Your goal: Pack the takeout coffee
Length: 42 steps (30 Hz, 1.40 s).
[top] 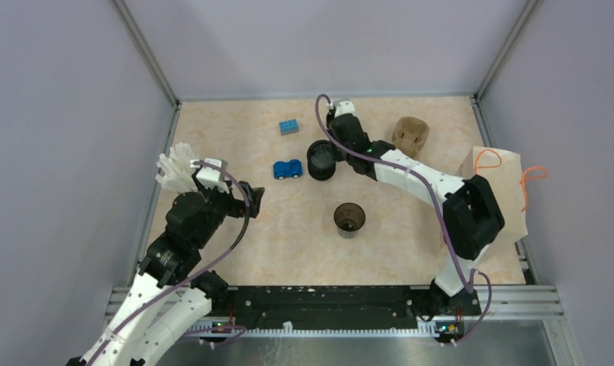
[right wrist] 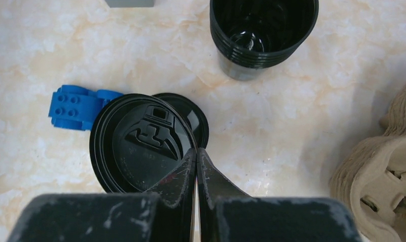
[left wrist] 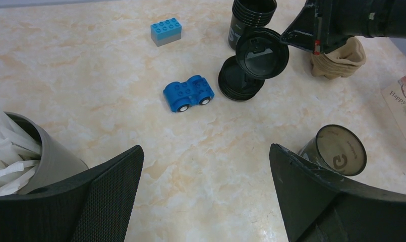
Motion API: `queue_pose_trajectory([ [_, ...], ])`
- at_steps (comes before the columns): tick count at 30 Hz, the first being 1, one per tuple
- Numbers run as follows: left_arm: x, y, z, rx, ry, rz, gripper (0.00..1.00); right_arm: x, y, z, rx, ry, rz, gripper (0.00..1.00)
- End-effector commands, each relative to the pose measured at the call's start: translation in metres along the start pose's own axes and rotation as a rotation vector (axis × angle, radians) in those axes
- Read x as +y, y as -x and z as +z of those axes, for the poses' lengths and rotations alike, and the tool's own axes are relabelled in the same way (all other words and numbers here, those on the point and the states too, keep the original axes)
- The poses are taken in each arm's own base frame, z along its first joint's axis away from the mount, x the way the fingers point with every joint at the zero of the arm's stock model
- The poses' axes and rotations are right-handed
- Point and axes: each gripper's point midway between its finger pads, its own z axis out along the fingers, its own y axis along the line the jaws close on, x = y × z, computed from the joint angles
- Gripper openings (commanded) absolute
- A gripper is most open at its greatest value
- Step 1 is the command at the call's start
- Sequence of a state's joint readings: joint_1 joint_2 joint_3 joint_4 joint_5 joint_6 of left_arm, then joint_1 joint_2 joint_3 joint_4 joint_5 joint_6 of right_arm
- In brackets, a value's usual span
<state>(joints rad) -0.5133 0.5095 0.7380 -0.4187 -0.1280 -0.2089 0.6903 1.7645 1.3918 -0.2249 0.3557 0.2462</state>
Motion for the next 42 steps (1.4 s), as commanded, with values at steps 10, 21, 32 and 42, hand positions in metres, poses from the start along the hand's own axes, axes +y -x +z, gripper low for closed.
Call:
queue_pose_trajectory([
  [10, -0.083, -0.006, 0.001, -0.009, -0.513, 0.142, 0.91, 0.014, 0.001, -0.115, -0.047, 0.314, 0.189, 0.0],
  [21, -0.123, 0.034, -0.037, -0.449, -0.814, 0.728, 0.87, 0.034, -0.023, -0.19, 0.016, 0.566, 0.423, 0.0],
  [32, -0.14, 0.026, -0.044, -0.611, -0.944, 1.065, 0.78, 0.038, -0.034, -0.206, 0.038, 0.633, 0.4, 0.0],
  [42, -0.159, -0.003, -0.012, -0.534, -0.978, 1.142, 0.81, 0.042, -0.037, -0.2, 0.069, 0.636, 0.378, 0.0],
])
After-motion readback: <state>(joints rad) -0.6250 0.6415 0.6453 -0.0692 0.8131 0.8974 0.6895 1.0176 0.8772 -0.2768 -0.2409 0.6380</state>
